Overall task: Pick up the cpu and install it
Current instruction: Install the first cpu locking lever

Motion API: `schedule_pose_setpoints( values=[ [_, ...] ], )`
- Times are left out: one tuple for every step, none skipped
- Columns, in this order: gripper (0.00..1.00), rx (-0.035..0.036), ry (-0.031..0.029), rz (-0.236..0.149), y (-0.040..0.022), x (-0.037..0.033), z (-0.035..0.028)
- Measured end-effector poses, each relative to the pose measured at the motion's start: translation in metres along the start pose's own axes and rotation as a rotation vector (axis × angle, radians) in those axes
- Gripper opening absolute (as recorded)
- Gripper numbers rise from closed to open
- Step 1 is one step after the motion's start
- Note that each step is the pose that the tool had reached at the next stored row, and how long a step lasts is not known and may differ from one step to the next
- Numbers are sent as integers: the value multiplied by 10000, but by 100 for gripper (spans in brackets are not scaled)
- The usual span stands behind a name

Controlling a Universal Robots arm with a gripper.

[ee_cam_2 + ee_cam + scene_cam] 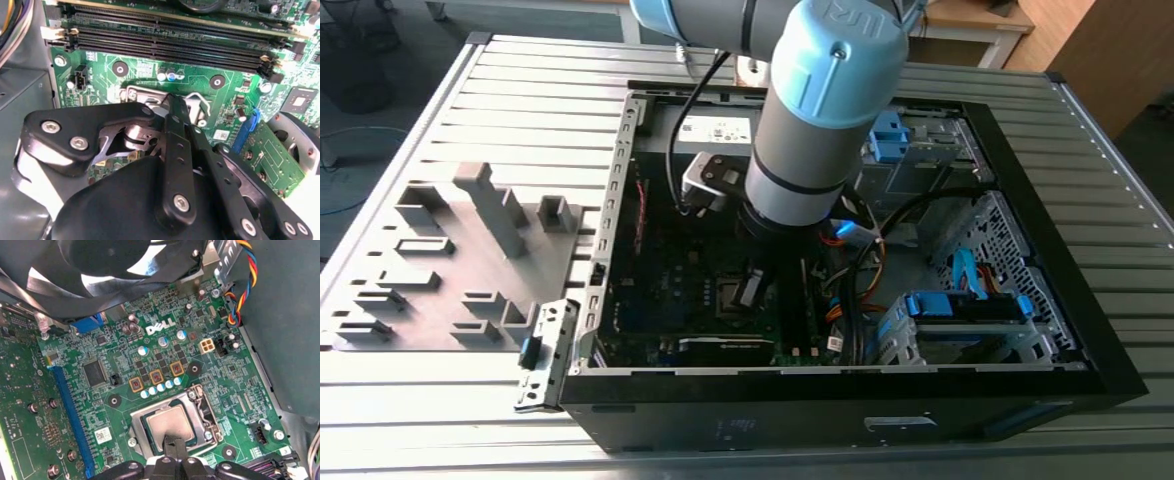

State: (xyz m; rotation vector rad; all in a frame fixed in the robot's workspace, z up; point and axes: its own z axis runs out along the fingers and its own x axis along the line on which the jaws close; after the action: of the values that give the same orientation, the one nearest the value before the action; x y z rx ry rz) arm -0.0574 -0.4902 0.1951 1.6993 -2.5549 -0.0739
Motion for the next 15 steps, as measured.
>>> schedule_pose_setpoints(
  values=[
    [11, 0, 1, -5, -8, -3, 2],
    [11, -1, 2, -9, -16, -7, 4],
    [11, -1, 2, -12, -26, -11, 5],
    [11, -1, 1, -16, -35, -15, 8],
    [11, 0, 1, -18, -43, -19, 9],
    [11, 1, 1, -19, -51, -22, 11],
    [11, 1, 1, -18, -54, -23, 14],
    [11, 1, -1, -18, -55, -22, 18],
    [11, 1, -1, -17, -57, -20, 21],
    [11, 1, -2, -19, -59, -17, 24],
    [11, 1, -3, -19, -61, -14, 27],
    [11, 1, -3, -18, -62, -11, 29],
    [11, 1, -1, -19, -65, -7, 31],
    [11, 1, -1, -20, -68, -2, 32],
    [11, 1, 0, -20, -72, 5, 34]
  ],
)
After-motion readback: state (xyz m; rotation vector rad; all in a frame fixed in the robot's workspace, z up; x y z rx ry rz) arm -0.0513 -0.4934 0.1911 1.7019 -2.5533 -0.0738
